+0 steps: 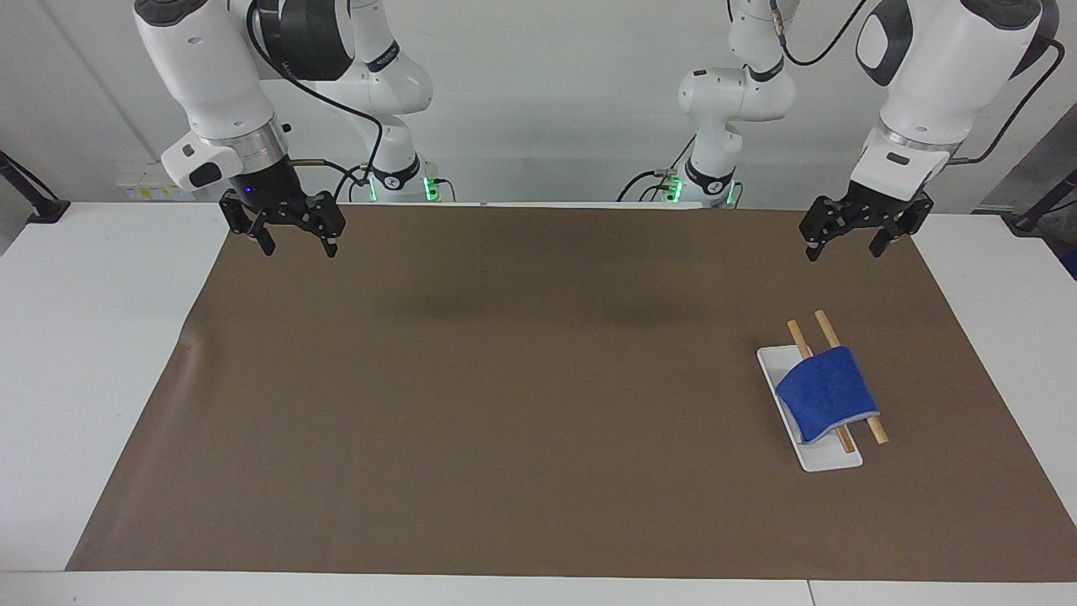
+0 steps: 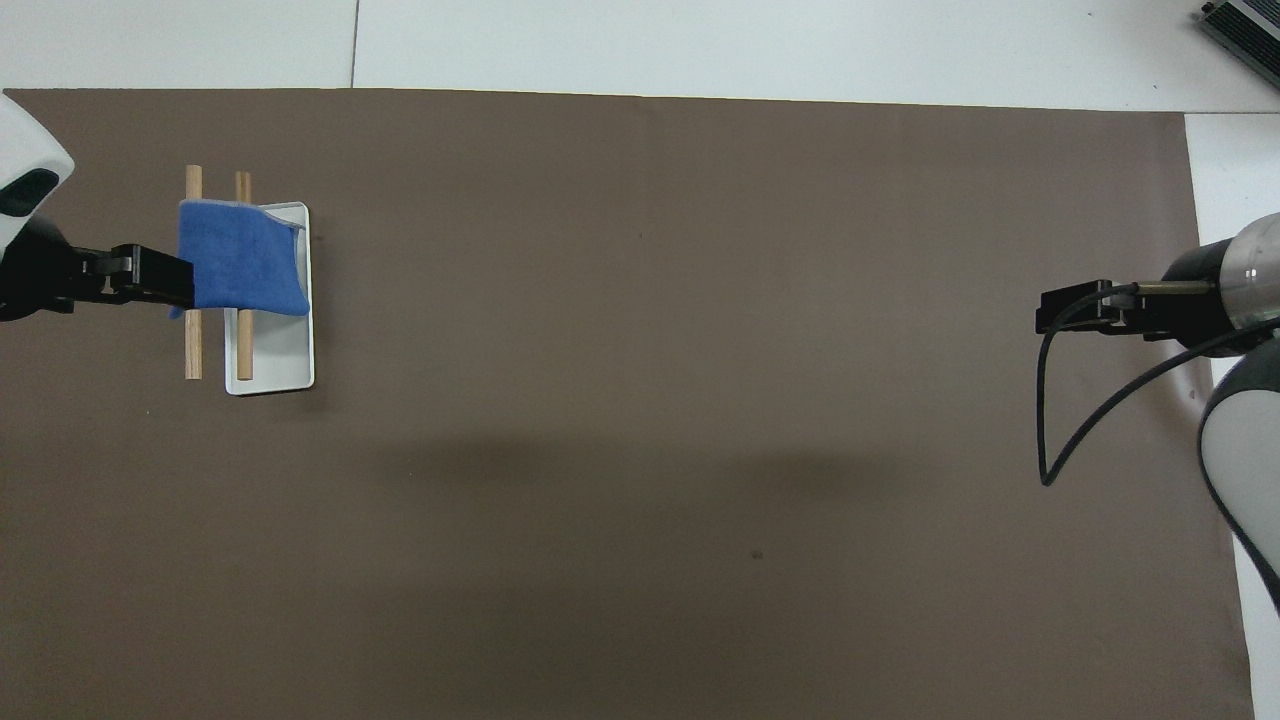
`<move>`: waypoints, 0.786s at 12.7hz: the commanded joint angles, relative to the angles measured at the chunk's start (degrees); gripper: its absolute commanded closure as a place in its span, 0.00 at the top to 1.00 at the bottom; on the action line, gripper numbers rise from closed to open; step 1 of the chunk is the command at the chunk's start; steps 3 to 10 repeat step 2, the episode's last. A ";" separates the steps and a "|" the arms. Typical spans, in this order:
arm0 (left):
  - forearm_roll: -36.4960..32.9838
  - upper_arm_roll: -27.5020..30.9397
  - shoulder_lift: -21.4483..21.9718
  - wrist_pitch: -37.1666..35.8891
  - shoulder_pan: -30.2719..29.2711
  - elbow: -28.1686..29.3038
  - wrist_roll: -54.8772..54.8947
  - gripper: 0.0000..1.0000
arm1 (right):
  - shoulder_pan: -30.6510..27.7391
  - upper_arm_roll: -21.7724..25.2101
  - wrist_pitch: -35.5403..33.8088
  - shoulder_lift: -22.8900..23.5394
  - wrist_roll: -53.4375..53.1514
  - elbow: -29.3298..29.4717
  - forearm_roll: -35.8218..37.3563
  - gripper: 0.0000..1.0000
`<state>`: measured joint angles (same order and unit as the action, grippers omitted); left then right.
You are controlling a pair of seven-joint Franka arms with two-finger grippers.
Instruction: Right arm passes towel to left arm to hang
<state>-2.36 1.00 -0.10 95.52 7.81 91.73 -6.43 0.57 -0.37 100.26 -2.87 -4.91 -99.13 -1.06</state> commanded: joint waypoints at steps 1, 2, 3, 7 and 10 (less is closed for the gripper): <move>1.39 0.31 0.54 1.15 -1.04 0.20 1.15 1.00 | -0.22 -0.16 0.02 0.50 1.14 0.61 -0.61 1.00; 1.39 0.31 0.54 1.42 -1.13 0.29 1.15 1.00 | -0.13 -0.16 -0.06 0.41 1.05 0.52 -0.44 1.00; 1.39 0.31 0.54 1.42 -1.13 0.29 1.15 1.00 | -0.13 -0.16 -0.06 0.41 1.05 0.52 -0.44 1.00; 1.39 0.31 0.54 1.42 -1.13 0.29 1.15 1.00 | -0.13 -0.16 -0.06 0.41 1.05 0.52 -0.44 1.00; 1.39 0.31 0.54 1.42 -1.13 0.29 1.15 1.00 | -0.13 -0.16 -0.06 0.41 1.05 0.52 -0.44 1.00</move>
